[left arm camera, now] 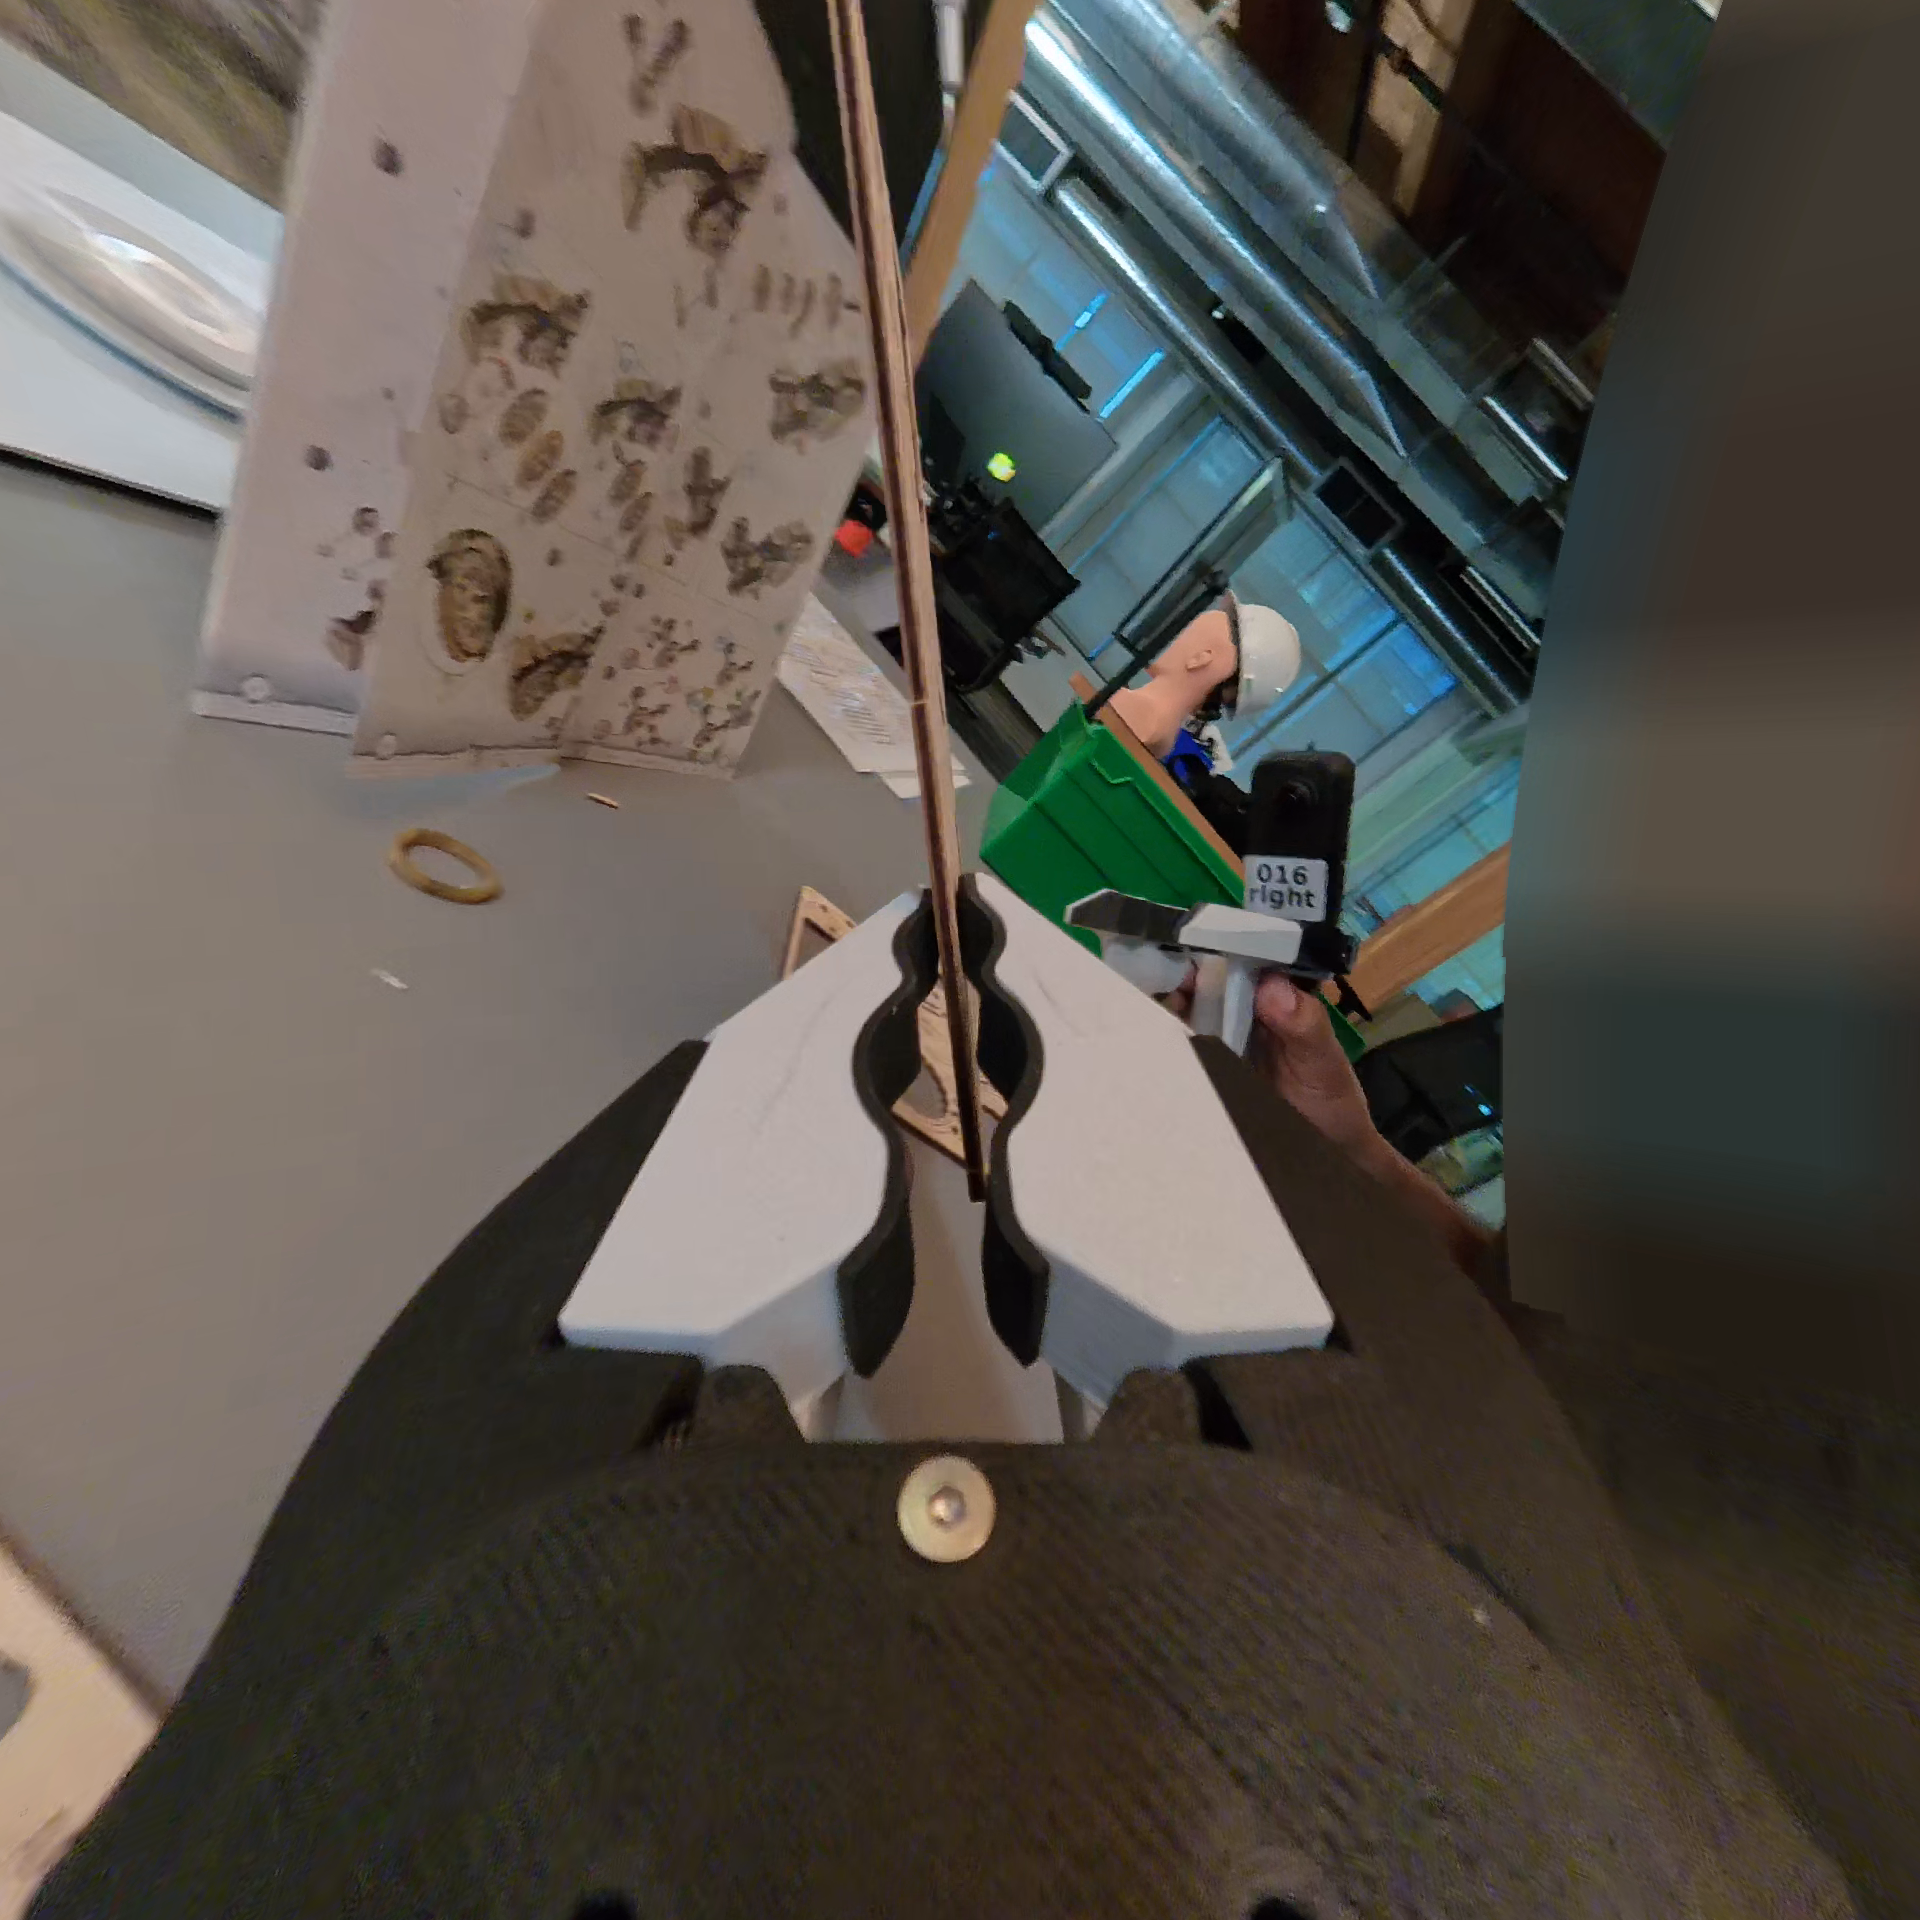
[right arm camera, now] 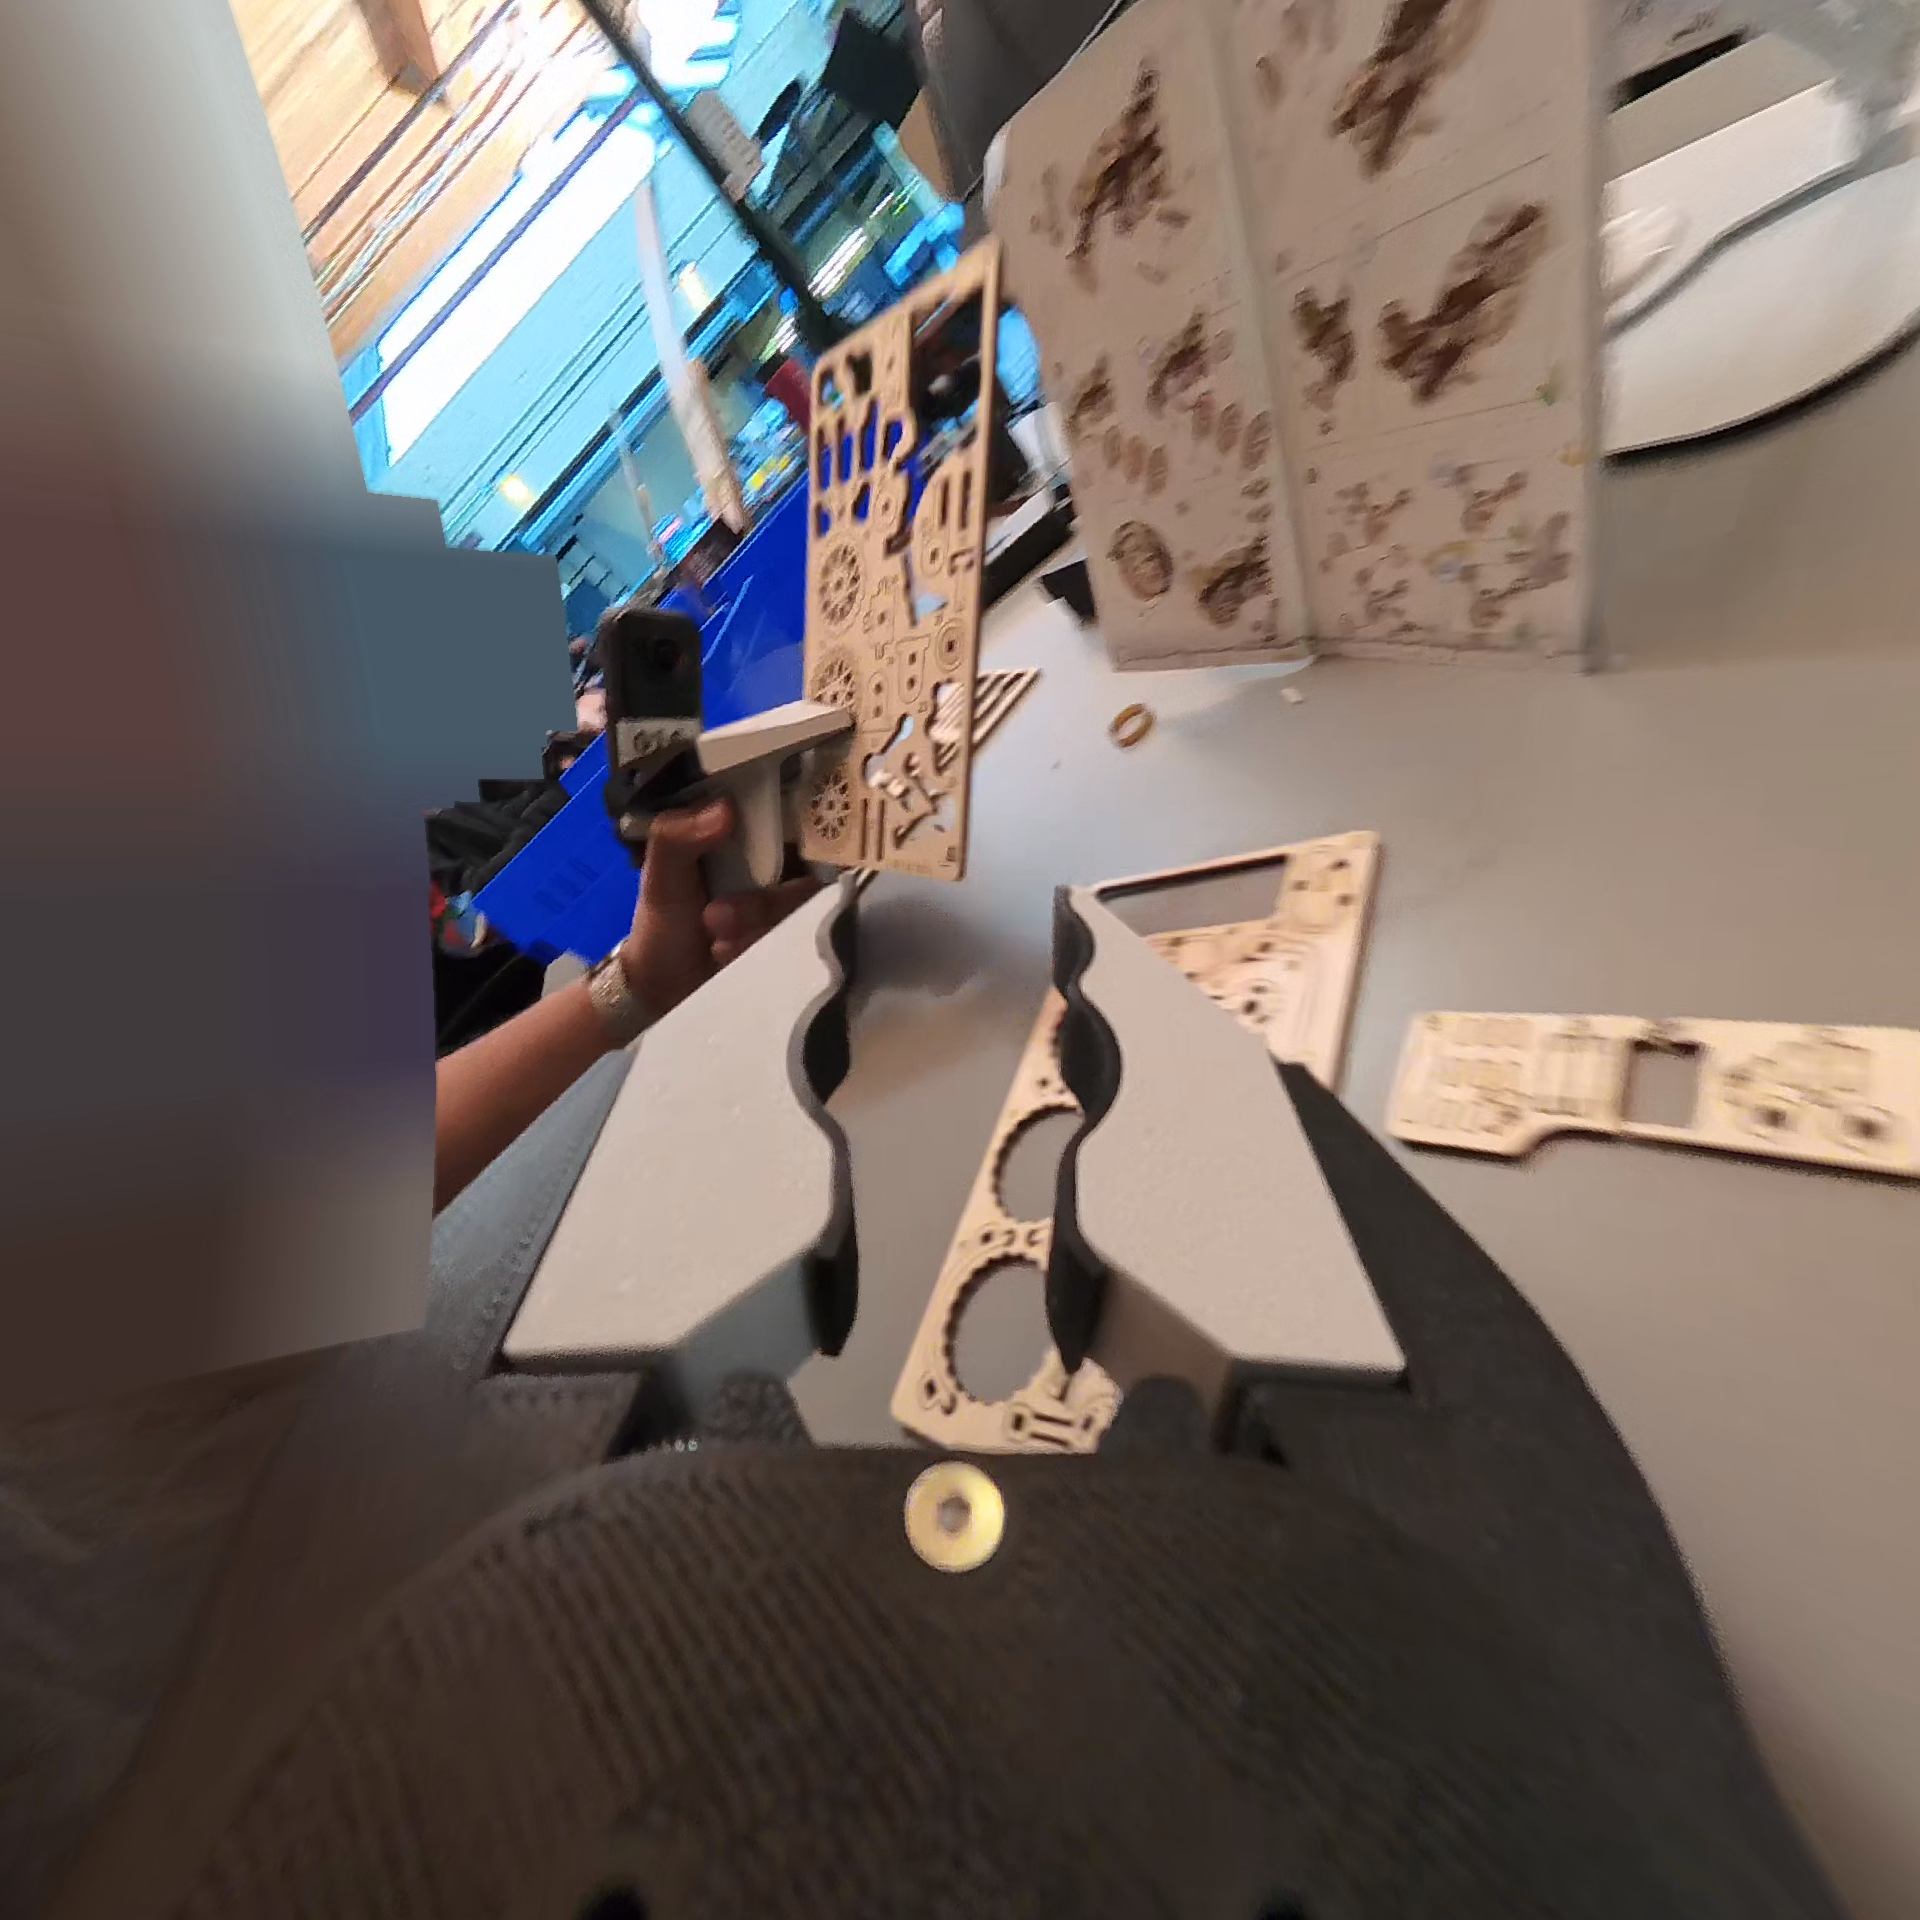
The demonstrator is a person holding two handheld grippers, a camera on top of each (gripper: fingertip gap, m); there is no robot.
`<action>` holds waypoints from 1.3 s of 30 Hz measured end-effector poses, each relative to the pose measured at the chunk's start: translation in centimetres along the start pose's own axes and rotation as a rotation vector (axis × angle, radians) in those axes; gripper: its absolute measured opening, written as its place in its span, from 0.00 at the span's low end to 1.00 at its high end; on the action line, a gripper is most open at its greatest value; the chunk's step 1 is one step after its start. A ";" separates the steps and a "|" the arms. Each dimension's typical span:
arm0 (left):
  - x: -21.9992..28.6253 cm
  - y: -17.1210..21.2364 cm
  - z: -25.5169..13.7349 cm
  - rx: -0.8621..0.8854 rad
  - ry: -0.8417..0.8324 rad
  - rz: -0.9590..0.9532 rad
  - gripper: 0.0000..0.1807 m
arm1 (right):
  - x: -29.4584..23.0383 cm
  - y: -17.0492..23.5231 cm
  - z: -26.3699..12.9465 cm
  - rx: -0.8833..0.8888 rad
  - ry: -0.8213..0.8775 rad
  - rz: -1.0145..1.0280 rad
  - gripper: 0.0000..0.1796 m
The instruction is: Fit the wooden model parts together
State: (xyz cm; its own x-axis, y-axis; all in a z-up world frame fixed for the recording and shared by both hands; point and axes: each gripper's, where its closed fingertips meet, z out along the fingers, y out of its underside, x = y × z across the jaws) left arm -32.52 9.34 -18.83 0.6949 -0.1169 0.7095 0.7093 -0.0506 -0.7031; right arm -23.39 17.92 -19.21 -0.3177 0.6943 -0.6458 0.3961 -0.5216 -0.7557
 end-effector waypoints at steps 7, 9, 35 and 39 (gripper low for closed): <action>4.4 3.3 2.3 -0.086 0.167 -0.041 0.00 | -3.3 2.1 1.6 -0.120 -0.053 -0.194 0.24; 5.8 4.4 2.8 -0.120 0.204 -0.025 0.00 | -3.8 2.2 1.7 -0.113 -0.069 -0.173 0.22; 6.7 7.1 4.8 -0.137 0.071 0.113 0.00 | -2.6 2.8 1.6 -0.100 -0.092 0.074 0.10; 6.6 7.2 4.9 -0.138 0.064 0.119 0.00 | -2.5 2.8 1.6 -0.098 -0.081 0.088 0.10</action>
State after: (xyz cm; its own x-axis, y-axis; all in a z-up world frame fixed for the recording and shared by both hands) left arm -22.26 13.05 -18.96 0.7607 -0.1924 0.6199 0.5969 -0.1678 -0.7846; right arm -22.83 13.97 -19.93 -0.3451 0.6038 -0.7185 0.5063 -0.5248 -0.6843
